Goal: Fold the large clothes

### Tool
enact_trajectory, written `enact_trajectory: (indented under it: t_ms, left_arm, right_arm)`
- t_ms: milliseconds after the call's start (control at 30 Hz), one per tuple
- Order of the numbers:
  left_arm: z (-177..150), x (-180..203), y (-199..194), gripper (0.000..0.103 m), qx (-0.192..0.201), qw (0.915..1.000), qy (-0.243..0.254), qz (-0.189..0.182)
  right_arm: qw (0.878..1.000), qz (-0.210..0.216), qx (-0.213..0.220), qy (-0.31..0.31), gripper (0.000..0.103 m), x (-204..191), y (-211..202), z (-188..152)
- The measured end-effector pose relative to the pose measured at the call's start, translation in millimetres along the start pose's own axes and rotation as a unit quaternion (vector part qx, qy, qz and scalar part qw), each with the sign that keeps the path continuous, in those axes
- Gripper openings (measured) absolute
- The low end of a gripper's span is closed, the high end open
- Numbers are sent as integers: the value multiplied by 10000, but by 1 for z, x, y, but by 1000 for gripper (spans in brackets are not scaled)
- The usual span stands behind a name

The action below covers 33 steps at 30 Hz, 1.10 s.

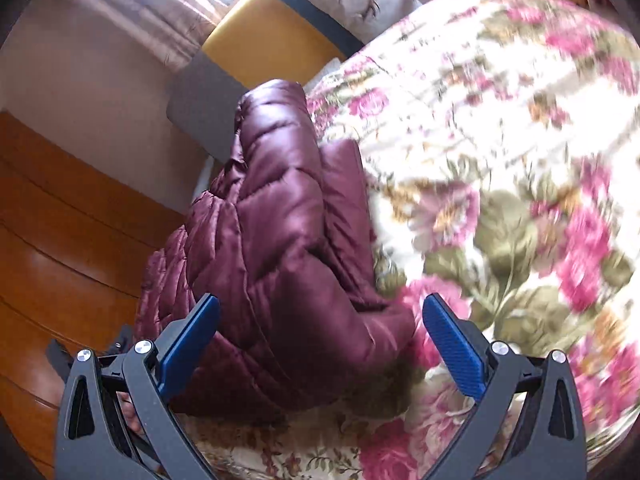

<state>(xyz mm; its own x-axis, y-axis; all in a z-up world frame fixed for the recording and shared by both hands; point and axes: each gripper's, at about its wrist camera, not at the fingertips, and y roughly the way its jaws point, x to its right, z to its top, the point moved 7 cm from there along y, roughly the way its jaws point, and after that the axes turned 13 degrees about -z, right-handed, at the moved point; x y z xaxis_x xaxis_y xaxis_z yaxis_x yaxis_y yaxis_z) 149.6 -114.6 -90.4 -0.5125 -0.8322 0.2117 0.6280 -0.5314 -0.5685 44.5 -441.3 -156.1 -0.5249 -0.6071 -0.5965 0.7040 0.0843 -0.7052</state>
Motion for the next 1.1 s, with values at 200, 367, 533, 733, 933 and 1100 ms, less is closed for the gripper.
enact_trajectory:
  t_ms: [200, 367, 533, 733, 933, 1100]
  left_arm:
    - [1, 3, -2, 72, -5, 9999, 94, 52]
    - [4, -5, -5, 72, 34, 9999, 90, 90]
    - [9, -29, -10, 71, 26, 9993, -366, -27]
    - [-12, -39, 13, 68, -406, 9986, 38, 350]
    - [-4, -44, 0, 64, -239, 9994, -265, -38]
    - [11, -36, -20, 56, 14, 9948, -685, -760]
  right_arm:
    - [9999, 86, -112, 96, 101, 0, 14, -8]
    - [9995, 221, -175, 155, 101, 0, 13, -5]
    - [9988, 387, -205, 210, 101, 6, 10, -6]
    - [9991, 383, -81, 149, 101, 0, 13, -9]
    - [9998, 130, 65, -138, 77, -4, 16, -9]
    - [9984, 555, -43, 112, 86, 3, 14, -11]
